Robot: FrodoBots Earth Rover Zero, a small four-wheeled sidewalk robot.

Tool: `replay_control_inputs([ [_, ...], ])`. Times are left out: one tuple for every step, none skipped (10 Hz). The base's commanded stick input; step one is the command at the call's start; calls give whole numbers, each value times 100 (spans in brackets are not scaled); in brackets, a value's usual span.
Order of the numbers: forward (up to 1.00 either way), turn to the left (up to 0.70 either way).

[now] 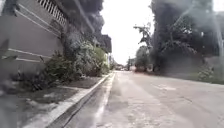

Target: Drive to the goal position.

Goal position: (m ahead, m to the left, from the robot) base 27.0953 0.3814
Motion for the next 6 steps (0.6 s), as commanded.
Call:
replay_control_inputs([
  [70, -33],
  [70, -35],
  [70, -35],
  [70, -16],
  [70, 0],
  [70, -1],
])
